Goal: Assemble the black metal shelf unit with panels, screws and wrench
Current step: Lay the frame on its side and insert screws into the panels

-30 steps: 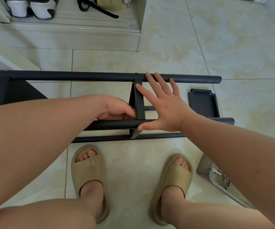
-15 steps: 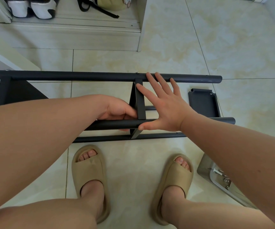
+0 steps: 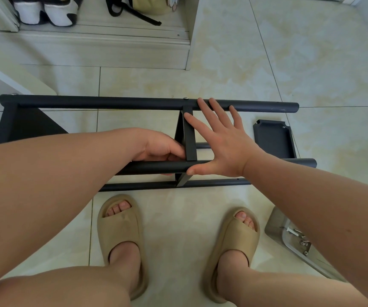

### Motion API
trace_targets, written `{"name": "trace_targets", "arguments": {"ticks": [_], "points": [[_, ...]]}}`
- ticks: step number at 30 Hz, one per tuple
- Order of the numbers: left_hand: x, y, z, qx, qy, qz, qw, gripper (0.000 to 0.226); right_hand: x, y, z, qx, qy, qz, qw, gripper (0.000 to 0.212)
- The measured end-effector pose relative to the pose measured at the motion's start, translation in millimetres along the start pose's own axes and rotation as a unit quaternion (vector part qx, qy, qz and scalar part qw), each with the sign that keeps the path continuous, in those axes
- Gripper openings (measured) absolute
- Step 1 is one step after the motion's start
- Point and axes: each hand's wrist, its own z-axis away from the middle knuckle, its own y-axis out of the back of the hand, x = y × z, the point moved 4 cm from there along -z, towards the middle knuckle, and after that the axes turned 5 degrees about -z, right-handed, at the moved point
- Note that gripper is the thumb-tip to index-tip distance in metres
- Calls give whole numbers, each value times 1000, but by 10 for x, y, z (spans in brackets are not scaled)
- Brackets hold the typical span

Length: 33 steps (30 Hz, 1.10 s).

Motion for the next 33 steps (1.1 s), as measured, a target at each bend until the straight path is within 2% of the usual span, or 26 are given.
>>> {"name": "trace_targets", "arguments": {"ticks": [7,10,13,19,25,28,33], "points": [[-14,21,14,-26,-28,33,999,21,-7,1,1,-5,-3,-1,1000,120],[-45,31,37,-45,-5,56,997,21,-7,9,0,-3,-3,0,1000,120],[-58,14,24,-27,24,33,999,18,-3,9,-1,-7,-4,1,1000,120],[19,-12,4,-8,-7,4,1000,16,-2,2,3,-4,-2,1,1000,120],[-68,52,51,-61,-8,45,997,23,-1,2,-3,-7,-3,-1,1000,120],[-75,39,28,-36,13,65,997,22,5,6,-4,-4,-4,-4,1000,120],[10,-4,8,-6,-1,-3,1000,16,-2,-1,4,4,2,-6,1000,120]]}}
